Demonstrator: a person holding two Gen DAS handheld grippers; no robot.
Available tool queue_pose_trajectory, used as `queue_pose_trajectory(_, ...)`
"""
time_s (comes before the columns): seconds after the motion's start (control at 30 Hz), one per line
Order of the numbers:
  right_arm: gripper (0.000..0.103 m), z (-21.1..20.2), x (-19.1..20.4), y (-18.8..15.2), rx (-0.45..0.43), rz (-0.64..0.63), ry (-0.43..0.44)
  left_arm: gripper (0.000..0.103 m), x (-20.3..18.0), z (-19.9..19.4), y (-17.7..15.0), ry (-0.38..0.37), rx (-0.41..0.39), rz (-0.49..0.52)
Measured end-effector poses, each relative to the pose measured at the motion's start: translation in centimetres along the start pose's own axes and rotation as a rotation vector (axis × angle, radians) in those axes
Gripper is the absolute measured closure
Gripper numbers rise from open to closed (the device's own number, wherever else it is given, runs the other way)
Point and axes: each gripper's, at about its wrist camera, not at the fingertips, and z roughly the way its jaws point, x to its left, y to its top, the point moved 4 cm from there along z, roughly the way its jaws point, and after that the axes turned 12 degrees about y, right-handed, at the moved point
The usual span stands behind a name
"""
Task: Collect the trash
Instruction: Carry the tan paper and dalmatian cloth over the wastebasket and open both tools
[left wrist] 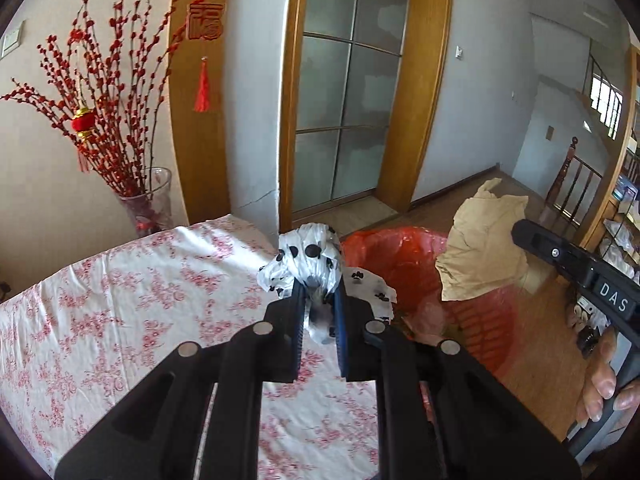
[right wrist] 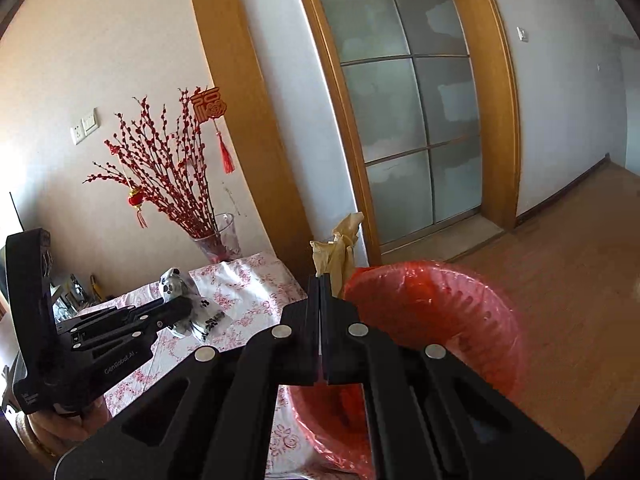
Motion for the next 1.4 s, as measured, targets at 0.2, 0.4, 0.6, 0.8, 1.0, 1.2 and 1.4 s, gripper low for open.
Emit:
queue_pose_trajectory(0.2,0.102,-1.5,-2.5,0.0,-0.021,0.032,-0.038,0.089,-4.0,0.9,-0.2,-0.063,0.02,0.038)
queue_pose_trajectory(0.4,0.102,-2.4,-4.7,0.0,-0.034,0.058,-0.061,0.089,-7.2,2.2,-0.5,-0.104,0.044,0.071)
queue_pose_trajectory(0.6,0.102,-2.6,-6.3,0.0,-0.041,0.08,-0.072,0.086,-9.6,3.6,-0.8,-0.131,0.08,0.083)
queue_pose_trajectory(0.8,0.094,-2.0,-8.0,-0.6,-0.013,0.114,-0.066,0.061,-10.9,5.9,-1.9,-0.127,0.123,0.097)
queue_pose_trajectory(1.0,0.073,-2.8,-8.2,-1.5,-0.005,0.116,-0.099,0.055,-9.1,6.3,-3.2,-0.088,0.147,0.068)
queue_pose_trajectory(1.2,0.017,-4.8,-5.9,-2.2,-0.065,0.048,-0.164,0.025,-5.4,1.3,-3.5,0.041,-0.011,0.03)
queue_pose_trajectory(1.4,0.004,-6.1,-1.7,-3.6,-0.088,-0.037,-0.211,0.004,-1.6,-5.4,-4.8,0.209,-0.178,0.014)
